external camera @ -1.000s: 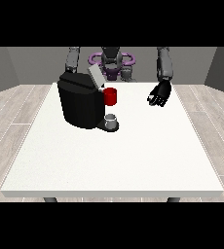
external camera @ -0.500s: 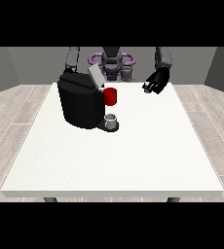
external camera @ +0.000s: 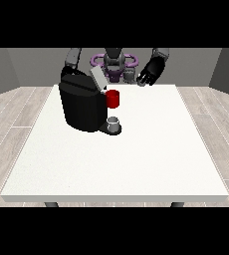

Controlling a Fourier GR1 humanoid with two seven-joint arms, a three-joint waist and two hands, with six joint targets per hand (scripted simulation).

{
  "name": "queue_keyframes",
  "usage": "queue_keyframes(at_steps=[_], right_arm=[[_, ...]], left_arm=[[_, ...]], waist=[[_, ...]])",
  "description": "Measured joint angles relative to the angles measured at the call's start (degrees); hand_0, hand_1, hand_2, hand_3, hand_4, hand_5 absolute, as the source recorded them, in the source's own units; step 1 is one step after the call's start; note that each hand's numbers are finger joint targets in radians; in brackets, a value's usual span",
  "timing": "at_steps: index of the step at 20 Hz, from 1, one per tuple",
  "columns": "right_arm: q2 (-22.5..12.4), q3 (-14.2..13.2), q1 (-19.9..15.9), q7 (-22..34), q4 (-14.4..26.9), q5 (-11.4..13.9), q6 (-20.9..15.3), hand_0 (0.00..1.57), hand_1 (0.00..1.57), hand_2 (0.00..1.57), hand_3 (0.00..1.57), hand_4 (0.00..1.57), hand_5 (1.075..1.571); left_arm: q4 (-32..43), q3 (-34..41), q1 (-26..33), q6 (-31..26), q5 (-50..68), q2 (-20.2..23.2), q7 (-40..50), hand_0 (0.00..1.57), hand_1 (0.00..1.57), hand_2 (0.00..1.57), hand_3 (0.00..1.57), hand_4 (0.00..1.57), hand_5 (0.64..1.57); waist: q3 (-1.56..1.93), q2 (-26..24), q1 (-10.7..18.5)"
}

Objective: Insert the coffee pod into the coffee machine and close the lid

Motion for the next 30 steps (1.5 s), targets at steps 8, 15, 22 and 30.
queue_keyframes(at_steps=[8, 15, 22, 30], right_arm=[[-0.5, -0.2, -2.7, 0.7, -1.8, -0.4, 0.3, 0.0, 0.0, 0.0, 0.0, 0.0, 1.571], [-1.4, -1.0, -6.8, 1.3, -3.7, -0.6, 0.1, 0.0, 0.0, 0.0, 0.0, 0.19, 1.571], [-2.0, -1.9, -9.8, 1.4, -5.0, -1.1, -0.3, 0.0, 0.0, 0.0, 0.0, 0.12, 1.571], [-1.6, -1.1, -11.2, 2.3, -5.3, 0.2, -1.4, 0.0, 0.0, 0.0, 0.0, 0.22, 1.571]], left_arm=[[0.7, 4.7, -10.2, -3.4, 2.7, -0.5, 6.5, 1.2, 1.2, 1.24, 1.26, 0.49, 1.571], [2.2, 8.0, -18.5, -4.6, 3.9, 1.9, 9.0, 1.2, 1.2, 1.27, 1.26, 0.49, 1.571], [3.9, 9.0, -22.7, -3.7, 3.3, 4.3, 8.3, 1.29, 1.29, 1.32, 1.26, 0.48, 1.571], [6.1, 8.8, -25.4, -3.4, 2.4, 4.7, 8.0, 1.19, 1.19, 1.26, 1.23, 0.47, 1.571]], waist=[[0.0, 2.4, -3.7], [0.0, 7.3, -6.8], [0.0, 12.0, -8.4], [0.0, 14.6, -9.4]])
